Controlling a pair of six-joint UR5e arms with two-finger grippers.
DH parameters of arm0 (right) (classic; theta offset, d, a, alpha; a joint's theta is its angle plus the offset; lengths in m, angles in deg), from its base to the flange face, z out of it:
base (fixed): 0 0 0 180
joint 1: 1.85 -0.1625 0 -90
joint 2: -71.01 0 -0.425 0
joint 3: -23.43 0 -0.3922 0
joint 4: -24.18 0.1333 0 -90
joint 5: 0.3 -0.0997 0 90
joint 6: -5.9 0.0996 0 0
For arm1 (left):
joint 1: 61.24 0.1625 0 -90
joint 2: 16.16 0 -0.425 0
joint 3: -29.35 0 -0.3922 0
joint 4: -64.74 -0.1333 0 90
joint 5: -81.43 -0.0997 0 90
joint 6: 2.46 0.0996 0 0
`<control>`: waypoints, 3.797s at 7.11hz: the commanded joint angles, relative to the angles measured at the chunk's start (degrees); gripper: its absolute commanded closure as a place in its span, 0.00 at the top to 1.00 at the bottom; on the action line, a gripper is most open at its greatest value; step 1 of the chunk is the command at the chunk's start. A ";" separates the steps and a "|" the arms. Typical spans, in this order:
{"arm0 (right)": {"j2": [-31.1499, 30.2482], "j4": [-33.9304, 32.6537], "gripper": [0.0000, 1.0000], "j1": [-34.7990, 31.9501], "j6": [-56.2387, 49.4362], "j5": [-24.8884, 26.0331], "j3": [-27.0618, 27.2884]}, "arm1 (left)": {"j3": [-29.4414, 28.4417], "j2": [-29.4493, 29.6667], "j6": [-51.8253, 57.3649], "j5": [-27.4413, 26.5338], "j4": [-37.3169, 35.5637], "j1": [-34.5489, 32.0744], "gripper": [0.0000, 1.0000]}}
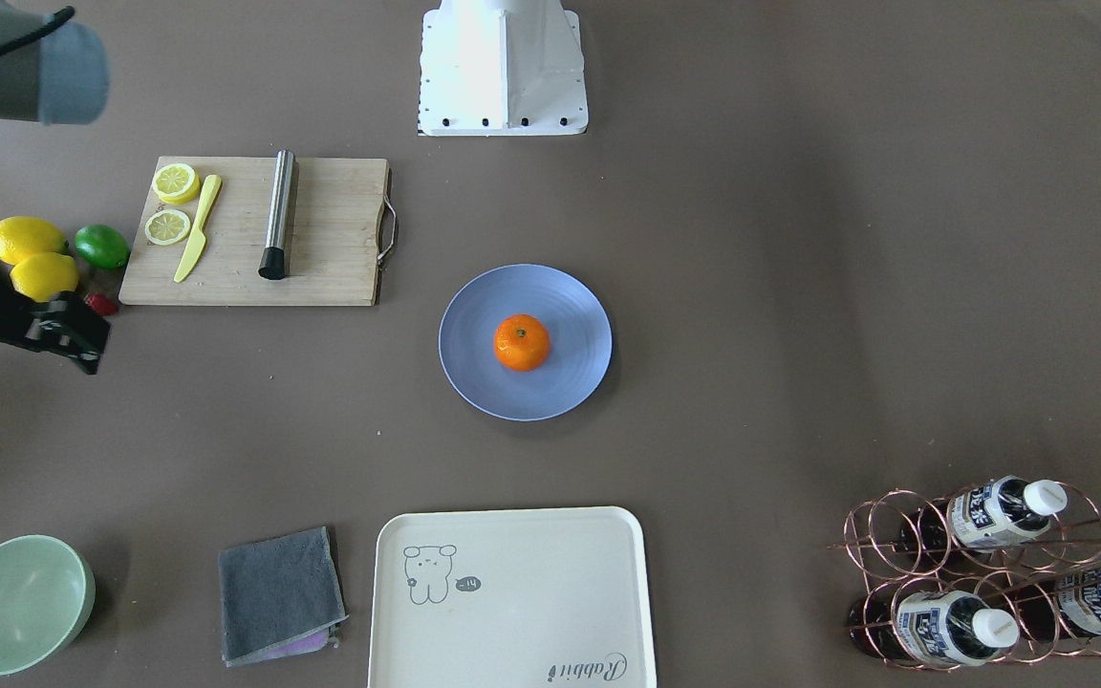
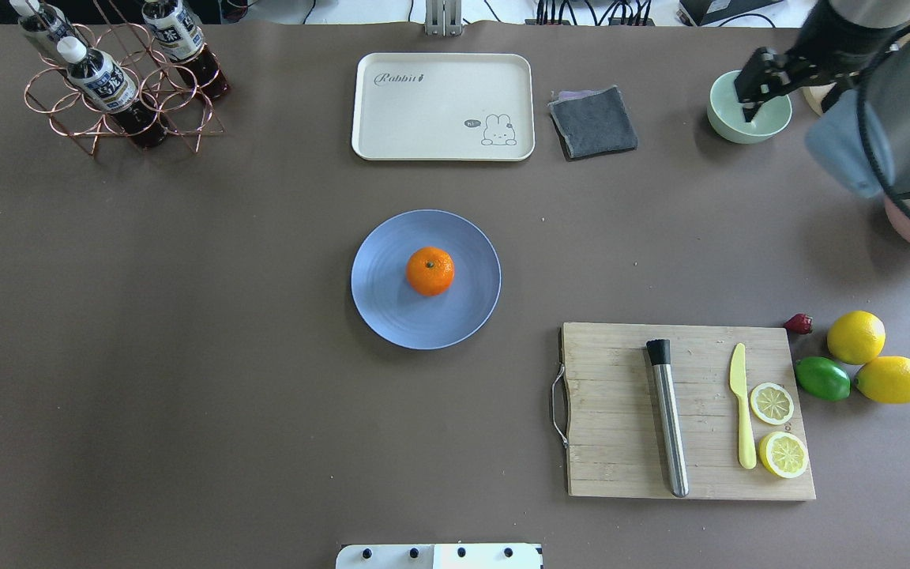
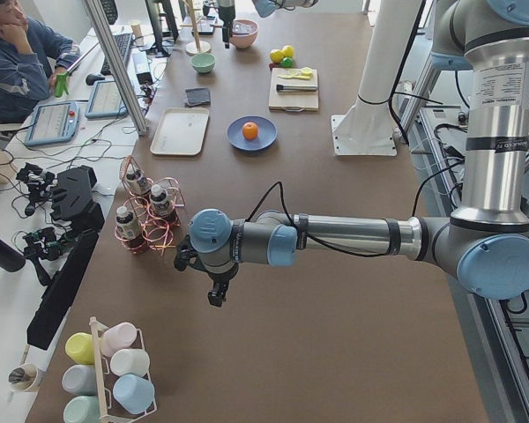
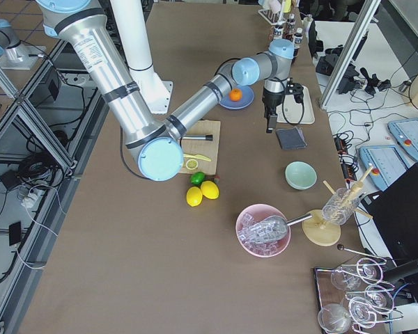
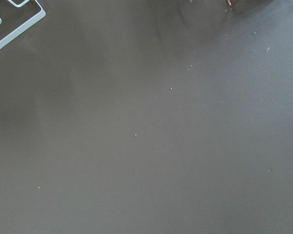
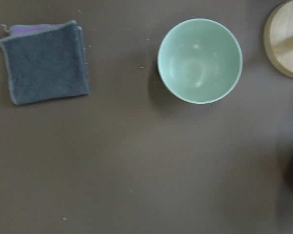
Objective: Pick orange to plate
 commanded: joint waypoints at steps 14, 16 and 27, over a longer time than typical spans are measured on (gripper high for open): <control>-25.35 5.01 1.00 -19.00 -28.11 -4.39 -7.05 | 0.42 -2.33 0.00 0.00 0.70 0.01 0.98; -25.35 5.01 1.00 -19.00 -28.11 -4.30 -6.96 | 0.42 -2.33 0.00 0.00 0.70 0.01 0.98; -25.17 6.59 1.00 -19.00 -28.11 -5.18 -6.79 | 0.42 -2.06 0.00 0.09 0.70 0.01 0.98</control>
